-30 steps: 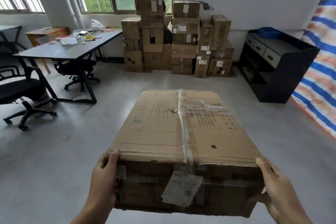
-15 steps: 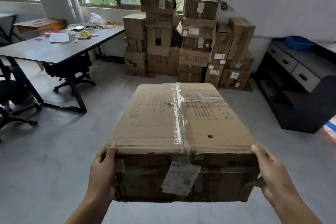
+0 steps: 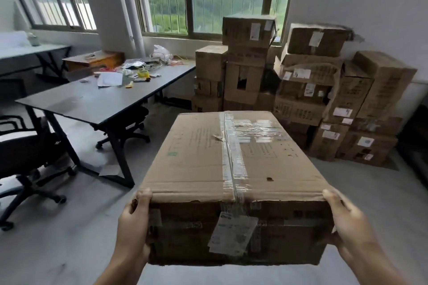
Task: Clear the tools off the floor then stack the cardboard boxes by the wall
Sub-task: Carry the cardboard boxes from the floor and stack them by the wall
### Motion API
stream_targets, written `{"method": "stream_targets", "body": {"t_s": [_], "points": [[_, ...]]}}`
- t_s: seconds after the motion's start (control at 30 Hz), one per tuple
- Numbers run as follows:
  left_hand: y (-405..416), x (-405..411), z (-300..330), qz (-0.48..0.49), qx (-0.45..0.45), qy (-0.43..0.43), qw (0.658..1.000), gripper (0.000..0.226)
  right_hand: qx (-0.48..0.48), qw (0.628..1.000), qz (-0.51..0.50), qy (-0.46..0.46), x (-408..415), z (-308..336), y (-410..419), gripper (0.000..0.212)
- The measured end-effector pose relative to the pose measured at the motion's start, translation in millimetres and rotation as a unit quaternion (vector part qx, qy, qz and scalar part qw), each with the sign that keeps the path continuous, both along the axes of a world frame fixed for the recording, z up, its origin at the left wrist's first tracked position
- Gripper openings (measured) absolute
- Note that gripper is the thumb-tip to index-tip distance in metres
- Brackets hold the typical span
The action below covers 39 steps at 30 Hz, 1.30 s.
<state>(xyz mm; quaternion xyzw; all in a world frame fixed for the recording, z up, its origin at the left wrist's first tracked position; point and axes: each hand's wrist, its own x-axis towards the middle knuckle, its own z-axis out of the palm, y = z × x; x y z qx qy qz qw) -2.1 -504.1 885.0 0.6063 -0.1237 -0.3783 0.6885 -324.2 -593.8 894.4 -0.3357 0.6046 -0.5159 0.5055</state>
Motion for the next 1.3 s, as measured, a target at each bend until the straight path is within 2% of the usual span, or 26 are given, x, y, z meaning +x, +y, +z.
{"method": "stream_targets", "body": {"t_s": [0.33, 0.53, 0.7, 0.93, 1.07, 1.13, 1.23, 1.3], "points": [[-242.5, 156.5, 19.7, 0.016, -0.024, -0.019, 0.999, 0.022, -0.043, 0.999, 0.011, -0.008, 151.1, 13.4, -245.8, 0.036], [-411.0, 231.4, 12.1, 0.029, -0.053, -0.022, 0.998, 0.022, -0.072, 0.996, 0.034, -0.029, 227.7, 3.7, -425.7, 0.035], [-555.9, 288.7, 25.3, 0.041, -0.054, -0.012, 0.998, 0.022, -0.095, 0.994, 0.053, -0.027, 286.9, 24.1, -579.7, 0.036], [-731.1, 379.3, 28.3, 0.058, -0.051, 0.003, 0.997, 0.040, -0.142, 0.987, 0.080, -0.012, 371.3, 44.0, -752.7, 0.031], [-839.1, 446.4, 37.5, 0.059, -0.067, -0.013, 0.996, 0.037, -0.173, 0.982, 0.068, -0.024, 438.9, 45.3, -856.2, 0.027], [-895.5, 480.1, 43.7, 0.060, -0.084, -0.030, 0.994, 0.035, -0.184, 0.981, 0.057, -0.027, 471.4, 43.7, -909.4, 0.032], [-978.0, 529.8, 63.6, 0.039, -0.098, -0.031, 0.994, 0.040, -0.194, 0.980, 0.039, -0.030, 515.5, 52.8, -983.7, 0.058], [-1028.9, 555.3, 78.9, 0.028, -0.109, -0.046, 0.993, 0.029, -0.199, 0.979, 0.028, -0.029, 538.8, 62.1, -1026.2, 0.059]]}}
